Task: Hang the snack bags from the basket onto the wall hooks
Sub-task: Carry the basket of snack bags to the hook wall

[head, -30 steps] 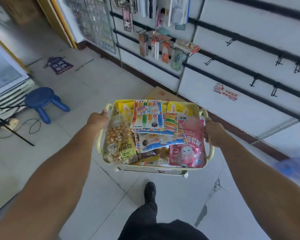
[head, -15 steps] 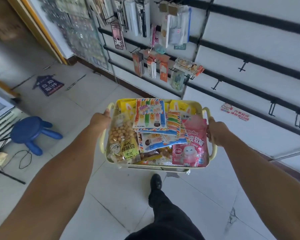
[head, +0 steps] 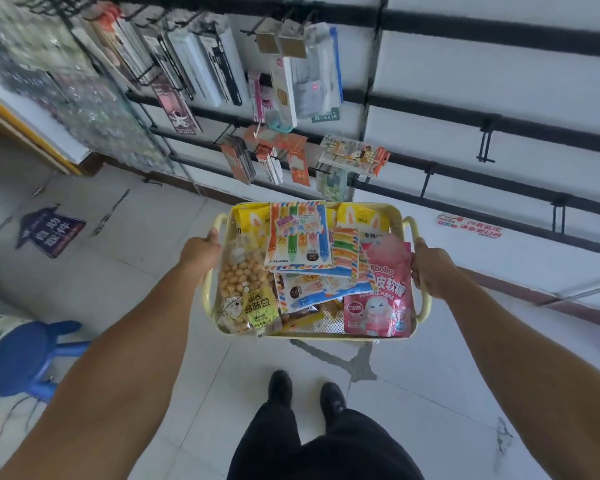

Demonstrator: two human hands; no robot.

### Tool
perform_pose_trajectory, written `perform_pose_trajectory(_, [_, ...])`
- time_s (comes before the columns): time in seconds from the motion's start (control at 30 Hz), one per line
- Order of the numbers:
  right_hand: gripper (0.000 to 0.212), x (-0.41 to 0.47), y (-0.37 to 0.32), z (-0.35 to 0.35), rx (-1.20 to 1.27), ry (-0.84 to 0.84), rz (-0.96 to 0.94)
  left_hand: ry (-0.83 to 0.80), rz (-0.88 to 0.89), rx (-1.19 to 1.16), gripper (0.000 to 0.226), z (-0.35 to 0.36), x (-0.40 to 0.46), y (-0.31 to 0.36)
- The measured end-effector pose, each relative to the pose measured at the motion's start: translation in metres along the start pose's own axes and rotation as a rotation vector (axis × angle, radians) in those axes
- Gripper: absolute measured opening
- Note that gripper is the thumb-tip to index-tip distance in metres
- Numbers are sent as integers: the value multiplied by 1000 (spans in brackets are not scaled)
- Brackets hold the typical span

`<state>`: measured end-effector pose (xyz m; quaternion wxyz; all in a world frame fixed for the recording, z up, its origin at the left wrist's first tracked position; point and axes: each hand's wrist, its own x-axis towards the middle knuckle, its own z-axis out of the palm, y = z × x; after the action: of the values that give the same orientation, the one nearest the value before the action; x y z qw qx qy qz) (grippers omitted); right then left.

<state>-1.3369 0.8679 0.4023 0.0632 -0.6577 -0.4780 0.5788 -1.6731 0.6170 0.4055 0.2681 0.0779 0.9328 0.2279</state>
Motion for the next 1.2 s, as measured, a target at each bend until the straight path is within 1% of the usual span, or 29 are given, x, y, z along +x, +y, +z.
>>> perform_pose_trajectory(0.23, [40,29,-1,18,92,103,35,-133,111,104,73,20,74,41])
perform_pose_trajectory(0.37, [51,40,3,33,130,221,124,-204,161,86,70,35,117,62])
perform_pose_trajectory(0.53, [44,60,14,49,137,301,177,-292,213,113,74,61,165,82])
perform_pose_trajectory(0.67, [49,82,27,66,194,349,242,-316,226,151,74,86,200,89])
perform_pose_trajectory(0.73, [48,99,33,73,138,353,241,-327,223,160,73,100,216,93])
perform_pose_trajectory(0.83, [39,131,44,82,-21,336,222,-322,228,170,71,123,237,94])
perform_pose_trajectory(0.9, [40,151,50,89,-75,337,240,-316,221,171,71,138,251,91])
perform_pose_trajectory(1.0, [46,177,59,99,-37,355,263,-308,218,155,67,158,268,83])
perform_pose_trajectory(1.1, [43,198,67,108,-65,344,263,-300,202,137,63,175,282,73])
perform_pose_trajectory(1.2, [48,214,74,110,-34,365,283,-305,196,114,62,189,294,64])
